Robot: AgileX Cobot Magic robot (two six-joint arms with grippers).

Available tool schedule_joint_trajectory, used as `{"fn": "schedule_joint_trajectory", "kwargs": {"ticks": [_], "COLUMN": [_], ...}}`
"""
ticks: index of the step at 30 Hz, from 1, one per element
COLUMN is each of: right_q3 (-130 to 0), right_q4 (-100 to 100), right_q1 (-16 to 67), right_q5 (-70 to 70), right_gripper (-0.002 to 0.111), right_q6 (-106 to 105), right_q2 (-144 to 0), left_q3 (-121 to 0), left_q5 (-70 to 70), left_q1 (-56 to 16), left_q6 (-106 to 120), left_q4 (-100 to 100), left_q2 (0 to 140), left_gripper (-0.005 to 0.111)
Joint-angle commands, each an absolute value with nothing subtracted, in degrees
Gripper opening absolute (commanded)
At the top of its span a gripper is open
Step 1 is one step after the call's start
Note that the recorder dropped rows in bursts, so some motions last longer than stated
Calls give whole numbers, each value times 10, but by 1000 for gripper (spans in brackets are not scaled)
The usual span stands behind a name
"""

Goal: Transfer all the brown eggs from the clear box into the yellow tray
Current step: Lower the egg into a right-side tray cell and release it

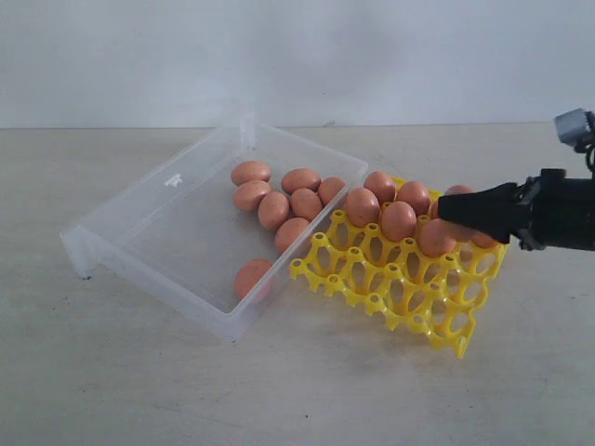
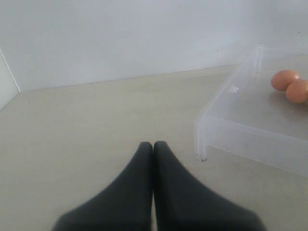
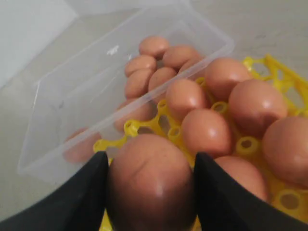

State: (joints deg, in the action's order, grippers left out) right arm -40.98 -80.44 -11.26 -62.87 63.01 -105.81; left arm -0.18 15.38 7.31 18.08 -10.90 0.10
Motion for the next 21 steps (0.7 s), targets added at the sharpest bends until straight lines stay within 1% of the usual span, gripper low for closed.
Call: {"fn": "schedule_joint_trajectory", "kwargs": {"ticks": [1, 5, 13, 21], "right_q3": [-407, -407, -407, -407], "right_q4": [-835, -843, -843, -801], "right_q1": [-82, -81, -81, -81], "right_q5": [-559, -502, -501, -465], "right_gripper": [0, 0, 0, 0], "right_q6": [656, 682, 672, 636], "right_q2": [-1058, -1058, -1058, -1058], "left_q3": [0, 0, 0, 0], "left_q5": [149, 149, 148, 148], "left_q1": [73, 73, 73, 73], "left_q6": [176, 176, 176, 176], "left_q4": [-111, -111, -111, -111], "left_q2": [0, 0, 0, 0], "left_gripper": [-4, -4, -4, -4]}}
